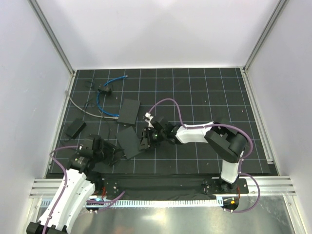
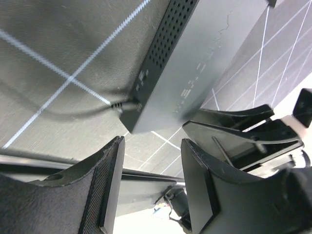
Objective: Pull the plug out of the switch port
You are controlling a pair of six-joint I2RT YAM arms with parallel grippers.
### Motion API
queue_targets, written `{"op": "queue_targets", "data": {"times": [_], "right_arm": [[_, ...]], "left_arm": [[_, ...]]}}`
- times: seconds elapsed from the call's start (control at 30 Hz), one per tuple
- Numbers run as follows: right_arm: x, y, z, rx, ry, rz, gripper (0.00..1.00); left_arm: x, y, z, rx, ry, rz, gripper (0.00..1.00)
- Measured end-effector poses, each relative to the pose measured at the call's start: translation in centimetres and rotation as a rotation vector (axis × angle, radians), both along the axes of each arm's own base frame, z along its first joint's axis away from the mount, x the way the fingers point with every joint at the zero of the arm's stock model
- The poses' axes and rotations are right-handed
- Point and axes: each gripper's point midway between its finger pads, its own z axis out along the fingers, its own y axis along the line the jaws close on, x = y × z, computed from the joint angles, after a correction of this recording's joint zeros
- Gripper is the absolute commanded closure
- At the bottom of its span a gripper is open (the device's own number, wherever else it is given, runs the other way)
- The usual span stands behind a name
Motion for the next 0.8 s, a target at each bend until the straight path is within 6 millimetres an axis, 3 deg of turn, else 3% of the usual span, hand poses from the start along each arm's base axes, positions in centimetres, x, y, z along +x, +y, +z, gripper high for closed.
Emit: {"op": "queue_targets", "data": {"times": [0.13,0.4,0.67,0.8], "right_arm": [[-0.3,0.9,0.2,0.05,0.027,-0.044,0.54],[0.2,0.7,0.0,0.017,0.017,-0.069,0.52],[1.3,1.6,1.9,-0.106,-0.131,-0.004,0.5],[0.9,1.5,1.8,-0.13,-0.147,0.011,0.5]], "left_arm": [[-0.3,1.4,0.4,0.063,0.017,0.057,0.5],[-1.7,3.9,-1.9,0.141,0.08,0.189,0.55],[-1.8,4.6,-3.8,0.163,0.148,0.264,0.56],[-1.5,4.5,-4.3,0.171,0.186,0.27,0.56]]}}
